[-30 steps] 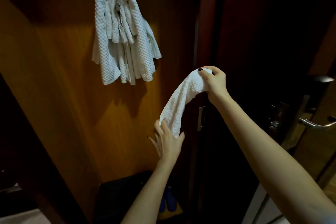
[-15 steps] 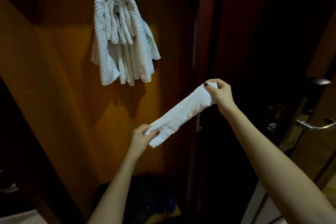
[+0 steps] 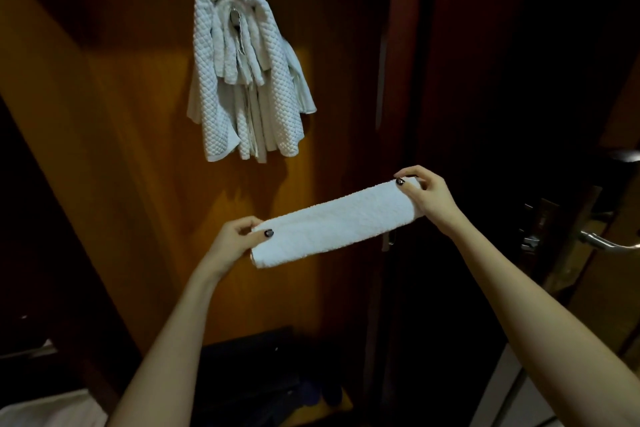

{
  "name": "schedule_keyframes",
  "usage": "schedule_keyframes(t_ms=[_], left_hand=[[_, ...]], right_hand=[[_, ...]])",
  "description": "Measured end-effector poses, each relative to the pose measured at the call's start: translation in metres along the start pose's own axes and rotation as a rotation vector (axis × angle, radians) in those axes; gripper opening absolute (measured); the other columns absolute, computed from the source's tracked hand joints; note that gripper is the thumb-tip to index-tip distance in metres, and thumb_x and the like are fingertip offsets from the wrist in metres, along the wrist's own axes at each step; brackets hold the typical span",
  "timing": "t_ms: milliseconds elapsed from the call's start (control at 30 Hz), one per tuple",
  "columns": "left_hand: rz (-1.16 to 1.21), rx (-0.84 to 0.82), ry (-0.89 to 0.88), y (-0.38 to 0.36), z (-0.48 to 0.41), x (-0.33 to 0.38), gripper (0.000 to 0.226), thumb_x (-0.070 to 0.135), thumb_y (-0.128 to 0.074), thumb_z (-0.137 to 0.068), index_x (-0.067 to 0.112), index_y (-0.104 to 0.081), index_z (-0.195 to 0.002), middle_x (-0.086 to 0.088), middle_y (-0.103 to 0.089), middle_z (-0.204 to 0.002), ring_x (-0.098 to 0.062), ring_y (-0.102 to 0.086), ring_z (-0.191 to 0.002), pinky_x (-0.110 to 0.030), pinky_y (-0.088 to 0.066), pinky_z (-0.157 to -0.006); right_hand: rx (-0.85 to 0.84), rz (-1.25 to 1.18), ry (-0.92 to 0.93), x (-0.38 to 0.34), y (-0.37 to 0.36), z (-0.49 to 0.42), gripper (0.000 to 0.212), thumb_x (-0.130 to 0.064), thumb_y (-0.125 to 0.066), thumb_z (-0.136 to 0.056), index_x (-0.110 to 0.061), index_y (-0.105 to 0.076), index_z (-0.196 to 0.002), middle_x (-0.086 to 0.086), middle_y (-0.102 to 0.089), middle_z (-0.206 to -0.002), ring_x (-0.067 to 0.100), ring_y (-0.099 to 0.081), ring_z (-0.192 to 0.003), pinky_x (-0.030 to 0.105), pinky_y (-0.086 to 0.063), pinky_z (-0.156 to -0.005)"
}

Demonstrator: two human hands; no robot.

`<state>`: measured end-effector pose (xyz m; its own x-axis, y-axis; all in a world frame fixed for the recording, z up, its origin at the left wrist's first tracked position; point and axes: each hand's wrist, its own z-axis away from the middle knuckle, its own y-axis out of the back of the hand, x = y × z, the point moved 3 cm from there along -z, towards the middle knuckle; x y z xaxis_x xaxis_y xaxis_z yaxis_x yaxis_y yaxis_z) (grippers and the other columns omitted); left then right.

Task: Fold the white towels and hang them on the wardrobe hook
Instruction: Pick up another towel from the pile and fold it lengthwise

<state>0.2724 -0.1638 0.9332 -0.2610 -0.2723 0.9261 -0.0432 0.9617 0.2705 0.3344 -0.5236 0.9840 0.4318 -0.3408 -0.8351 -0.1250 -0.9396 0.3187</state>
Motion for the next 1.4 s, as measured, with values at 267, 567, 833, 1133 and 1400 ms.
schedule_keyframes(t_ms=[267, 567, 833, 1133, 1400], left_hand=[[0.042, -0.076, -0.09, 0.019, 0.005, 0.058, 0.049, -0.004, -0.045, -0.095, 0.032, -0.077, -0.087, 0.017, -0.071, -0.098, 0.004, -0.063, -0.086, -0.011, -0.049, -0.063], [0.156, 0.042, -0.07, 0.022, 0.005, 0.075, 0.033, 0.004, -0.048, -0.096, 0.023, -0.075, -0.094, 0.012, -0.064, -0.106, -0.006, -0.062, -0.09, -0.02, -0.055, -0.066], [0.045, 0.116, -0.067, 0.053, -0.02, 0.107, 0.029, 0.007, -0.062, -0.089, 0.03, -0.066, -0.106, 0.001, -0.052, -0.126, -0.006, -0.06, -0.097, -0.017, -0.052, -0.07], [0.164, 0.391, -0.175, 0.114, -0.054, 0.144, 0.036, -0.005, -0.049, -0.09, 0.02, -0.071, -0.106, -0.007, -0.061, -0.114, -0.006, -0.06, -0.076, -0.016, -0.05, -0.06], [0.222, 0.506, -0.342, 0.15, -0.118, 0.206, 0.03, 0.0, -0.048, -0.093, 0.018, -0.071, -0.099, 0.0, -0.065, -0.109, -0.013, -0.065, -0.091, -0.02, -0.054, -0.061]], right_hand=[[-0.124, -0.114, 0.043, -0.015, 0.005, -0.01, 0.036, -0.004, -0.047, -0.093, -0.028, -0.074, -0.096, -0.013, -0.071, -0.101, 0.0, -0.064, -0.096, 0.011, -0.05, -0.072], [-0.026, -0.246, 0.025, -0.02, 0.002, -0.022, 0.031, -0.011, -0.048, -0.094, -0.031, -0.071, -0.086, -0.018, -0.068, -0.091, -0.002, -0.062, -0.079, 0.012, -0.048, -0.059], [-0.168, -0.368, 0.022, -0.061, -0.015, -0.055, 0.031, 0.001, -0.041, -0.094, -0.013, -0.065, -0.079, -0.001, -0.059, -0.087, 0.003, -0.058, -0.062, 0.016, -0.044, -0.049], [-0.211, -0.219, 0.209, -0.126, -0.043, -0.103, 0.02, 0.002, -0.05, -0.092, -0.002, -0.065, -0.104, -0.003, -0.058, -0.099, 0.002, -0.055, -0.076, 0.018, -0.045, -0.061], [-0.113, -0.454, 0.198, -0.177, -0.051, -0.176, 0.03, 0.005, -0.041, -0.093, 0.002, -0.065, -0.111, 0.011, -0.058, -0.098, 0.012, -0.055, -0.069, 0.021, -0.05, -0.057]])
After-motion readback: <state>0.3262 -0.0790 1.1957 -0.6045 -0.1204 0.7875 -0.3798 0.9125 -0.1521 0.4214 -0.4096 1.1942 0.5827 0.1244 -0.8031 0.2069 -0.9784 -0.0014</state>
